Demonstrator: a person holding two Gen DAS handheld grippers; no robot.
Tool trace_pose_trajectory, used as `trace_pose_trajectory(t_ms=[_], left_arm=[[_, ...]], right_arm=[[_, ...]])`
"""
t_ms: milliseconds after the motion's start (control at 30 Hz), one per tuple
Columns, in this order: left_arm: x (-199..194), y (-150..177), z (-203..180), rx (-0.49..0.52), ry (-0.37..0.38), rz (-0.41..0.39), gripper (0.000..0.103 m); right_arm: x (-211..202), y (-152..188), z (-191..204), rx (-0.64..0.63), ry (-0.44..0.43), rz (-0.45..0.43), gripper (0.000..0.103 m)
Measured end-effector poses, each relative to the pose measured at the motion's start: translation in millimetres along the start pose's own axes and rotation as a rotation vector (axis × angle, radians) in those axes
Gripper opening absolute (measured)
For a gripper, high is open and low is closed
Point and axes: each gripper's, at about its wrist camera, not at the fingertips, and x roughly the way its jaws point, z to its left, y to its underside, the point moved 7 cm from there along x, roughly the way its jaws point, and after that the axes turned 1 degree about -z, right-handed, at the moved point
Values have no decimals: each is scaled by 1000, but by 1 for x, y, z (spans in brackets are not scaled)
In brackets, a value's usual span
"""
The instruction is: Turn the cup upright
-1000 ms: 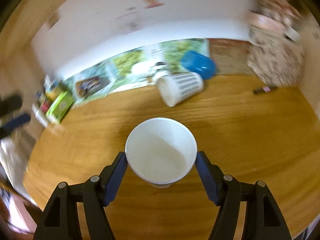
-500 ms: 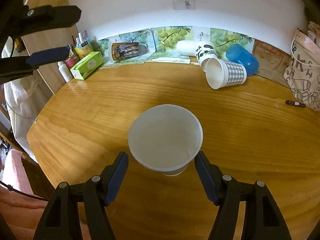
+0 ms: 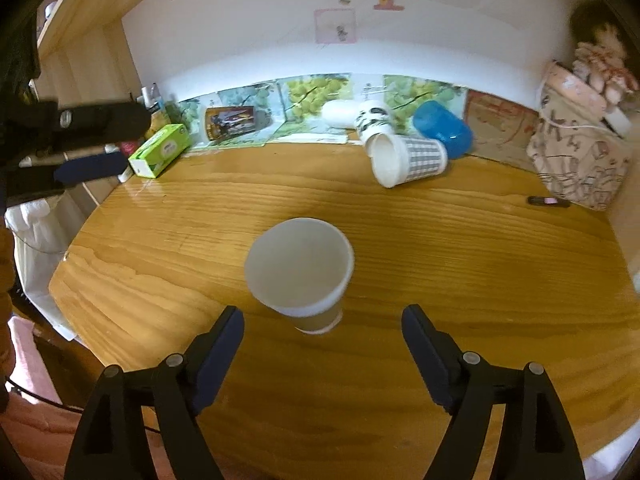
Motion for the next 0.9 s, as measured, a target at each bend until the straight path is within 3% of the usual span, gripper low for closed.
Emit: trace_pose_trajectory(t_ms=[133,333,467,600,733,767,800,900], left_arm=[[-9,13,-4,-21,-38,8,87],[-33,30,-10,-79,-86,-17,97],[-53,36,-18,-85,-133,-48,97],[-73,40,-31,-84,-161,-86,97],[-89,40,-48,-71,-198,-115,97],[-92,40,-52,-62,-207,-127,97],[-97,39,-58,-48,-220,-147,97],[-108,37,-72,-18,-233,-197,97]], right_arm=[[-21,3,-10,41,37,11,82],[-57,4,-15,130,-9,-19,82],[-83,1,-16,210,-83,-55,90],[-110,0,-15,239,-104,-107,91],[-136,7,-19,246,-69,-145,92],[-143,8,-20,240,-54,-158,93],[-150,10,-21,236,-39,-171,103],[-168,16,-25,245,-29,-200,103]])
